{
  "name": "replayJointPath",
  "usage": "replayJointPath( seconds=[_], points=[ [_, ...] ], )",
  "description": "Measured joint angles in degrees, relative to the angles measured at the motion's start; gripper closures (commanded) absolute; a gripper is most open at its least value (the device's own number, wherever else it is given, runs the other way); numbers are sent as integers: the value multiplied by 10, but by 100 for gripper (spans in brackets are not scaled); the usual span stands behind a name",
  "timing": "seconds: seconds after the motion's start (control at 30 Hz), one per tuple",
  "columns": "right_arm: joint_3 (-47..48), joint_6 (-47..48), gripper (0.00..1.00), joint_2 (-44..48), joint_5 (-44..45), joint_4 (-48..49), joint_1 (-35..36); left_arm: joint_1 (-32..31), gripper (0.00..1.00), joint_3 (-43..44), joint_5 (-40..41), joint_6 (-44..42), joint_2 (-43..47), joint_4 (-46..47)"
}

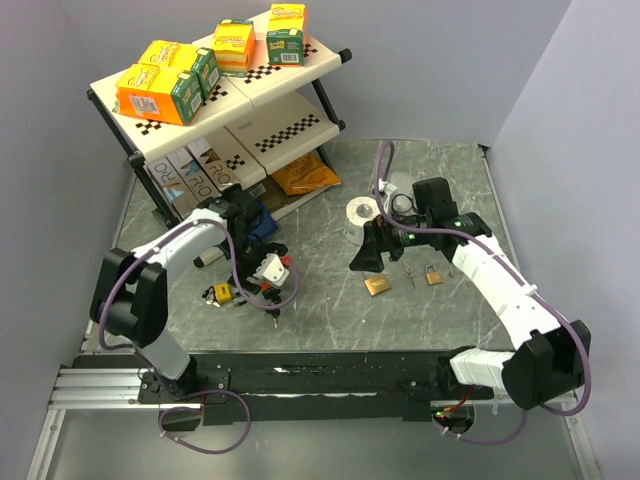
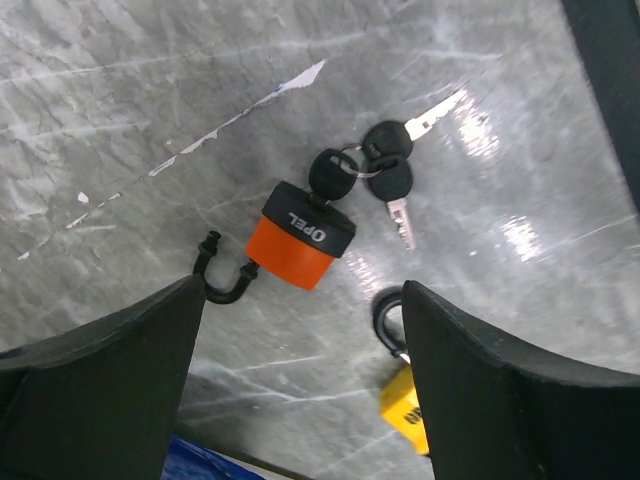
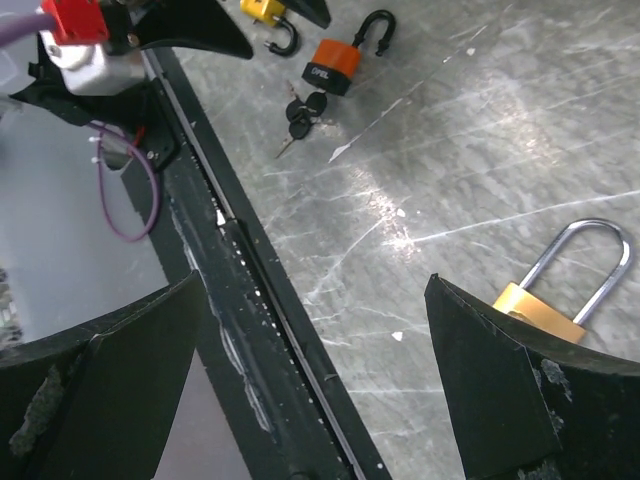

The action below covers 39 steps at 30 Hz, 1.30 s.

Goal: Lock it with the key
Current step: Pick up the lock from the center of the board.

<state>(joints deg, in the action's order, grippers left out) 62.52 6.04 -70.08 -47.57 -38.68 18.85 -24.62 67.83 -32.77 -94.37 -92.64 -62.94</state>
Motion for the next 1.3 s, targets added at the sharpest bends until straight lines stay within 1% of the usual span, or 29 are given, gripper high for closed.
replayJointPath(
  seconds=[0.13,0.3,0.6,0.67,0.7,0.77,0.8,0.87,0.9,1.0,1.07,1.1,1.17,1.2,1.3],
  points=[
    [0,-2,1,-19,-19,-2,-4,-2,18,0,10,-30,-26,15],
    [3,-2,1,-23,-36,-10,-9,-5,20,0,14,-48,-65,32],
    [5,-2,1,-36,-56,-20,-17,-16,28,-1,27,-68,-102,56],
    [5,-3,1,-38,-60,-23,-19,-18,31,-9,30,-69,-104,65],
    [6,-4,1,-39,-61,-26,-20,-20,34,-14,32,-70,-104,70],
    [9,-4,1,-42,-64,-28,-21,-24,38,-21,34,-68,-105,73],
    [12,-4,1,-43,-66,-29,-21,-26,42,-22,36,-66,-108,74],
    [14,-4,1,-43,-69,-29,-23,-32,47,-24,37,-61,-115,81],
    [14,-4,1,-43,-71,-30,-24,-35,56,-24,38,-56,-115,85],
    [14,-4,1,-43,-72,-30,-24,-48,72,-27,40,-31,-112,97],
    [14,-6,1,-43,-73,-30,-25,-63,76,-33,43,-9,-106,112],
    [14,-7,1,-43,-74,-30,-27,-71,82,-37,42,-1,-103,120],
    [14,-10,1,-43,-75,-30,-30,-86,87,-43,41,23,-96,130],
    [13,-12,1,-43,-75,-29,-32,-93,91,-45,39,36,-94,134],
    [9,-27,1,-43,-70,-26,-37,-108,96,-46,18,89,-75,142]
  ],
)
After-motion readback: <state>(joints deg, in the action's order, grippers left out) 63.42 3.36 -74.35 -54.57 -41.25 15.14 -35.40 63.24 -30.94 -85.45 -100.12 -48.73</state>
